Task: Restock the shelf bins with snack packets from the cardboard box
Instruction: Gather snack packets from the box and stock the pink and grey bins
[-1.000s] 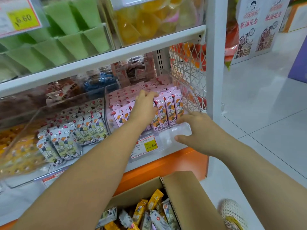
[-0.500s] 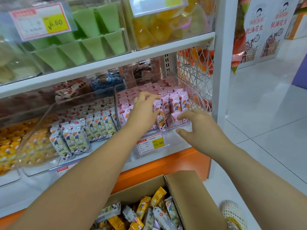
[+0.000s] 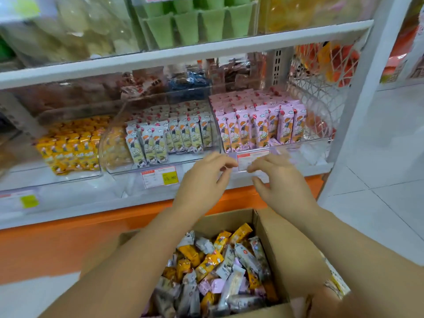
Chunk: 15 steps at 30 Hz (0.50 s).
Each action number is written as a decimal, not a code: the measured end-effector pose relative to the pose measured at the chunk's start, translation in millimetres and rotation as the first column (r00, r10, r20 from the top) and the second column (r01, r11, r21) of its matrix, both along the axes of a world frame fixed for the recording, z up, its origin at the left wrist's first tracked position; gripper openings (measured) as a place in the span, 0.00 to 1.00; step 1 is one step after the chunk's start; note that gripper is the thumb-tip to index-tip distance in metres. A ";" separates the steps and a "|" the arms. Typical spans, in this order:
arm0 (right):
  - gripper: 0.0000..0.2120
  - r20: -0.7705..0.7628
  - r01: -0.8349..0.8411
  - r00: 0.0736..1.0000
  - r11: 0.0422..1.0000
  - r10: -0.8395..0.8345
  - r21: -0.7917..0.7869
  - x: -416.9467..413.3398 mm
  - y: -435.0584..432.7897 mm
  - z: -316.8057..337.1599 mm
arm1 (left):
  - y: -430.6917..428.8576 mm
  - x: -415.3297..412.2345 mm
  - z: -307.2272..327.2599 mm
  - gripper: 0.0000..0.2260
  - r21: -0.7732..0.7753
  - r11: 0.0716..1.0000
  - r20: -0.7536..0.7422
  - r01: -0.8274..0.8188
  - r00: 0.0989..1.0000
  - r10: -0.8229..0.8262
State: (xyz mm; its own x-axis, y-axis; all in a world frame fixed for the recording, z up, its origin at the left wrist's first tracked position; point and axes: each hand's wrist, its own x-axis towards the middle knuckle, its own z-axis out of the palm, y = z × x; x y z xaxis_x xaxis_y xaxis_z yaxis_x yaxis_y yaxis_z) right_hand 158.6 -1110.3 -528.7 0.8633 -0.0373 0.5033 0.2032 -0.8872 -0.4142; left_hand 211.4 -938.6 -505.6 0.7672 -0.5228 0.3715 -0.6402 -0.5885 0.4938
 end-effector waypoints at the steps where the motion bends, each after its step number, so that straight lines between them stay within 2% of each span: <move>1: 0.08 -0.017 -0.025 1.000 1.000 0.025 -0.009 -2.8 8.4 -5.9 | 11.1 -4.9 -6.5 0.09 -0.006 1.000 -0.024 -0.014 1.000 0.014; 5: 0.07 -0.188 -0.120 0.976 0.992 0.111 -0.041 -15.7 42.2 -38.4 | 54.9 -20.1 -44.8 0.09 0.023 0.993 -0.141 -0.112 0.983 0.114; 9: 0.09 -0.410 -0.179 0.899 0.983 0.151 -0.031 -28.7 68.4 -81.1 | 93.2 -33.4 -96.3 0.08 0.051 0.984 -0.253 -0.172 0.951 0.180; 13: 0.09 -0.695 -0.259 0.711 0.959 0.105 -0.119 -33.4 77.2 -123.6 | 123.3 -39.1 -145.4 0.10 0.246 0.953 -0.416 -0.177 0.869 0.268; 15: 0.13 -0.789 -0.298 0.613 0.938 0.044 -0.178 -35.8 77.1 -134.6 | 135.0 -40.5 -164.9 0.12 0.388 0.909 -0.449 -0.150 0.831 0.329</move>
State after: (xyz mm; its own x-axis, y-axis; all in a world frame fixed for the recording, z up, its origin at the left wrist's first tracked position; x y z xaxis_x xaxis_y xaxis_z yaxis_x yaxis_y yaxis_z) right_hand 122.8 -1033.3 -663.3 0.9085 0.1765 -0.3787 0.0853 -0.9656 -0.2455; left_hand 170.9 -803.7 -670.5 0.9151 -0.3176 -0.2484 -0.1785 -0.8715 0.4568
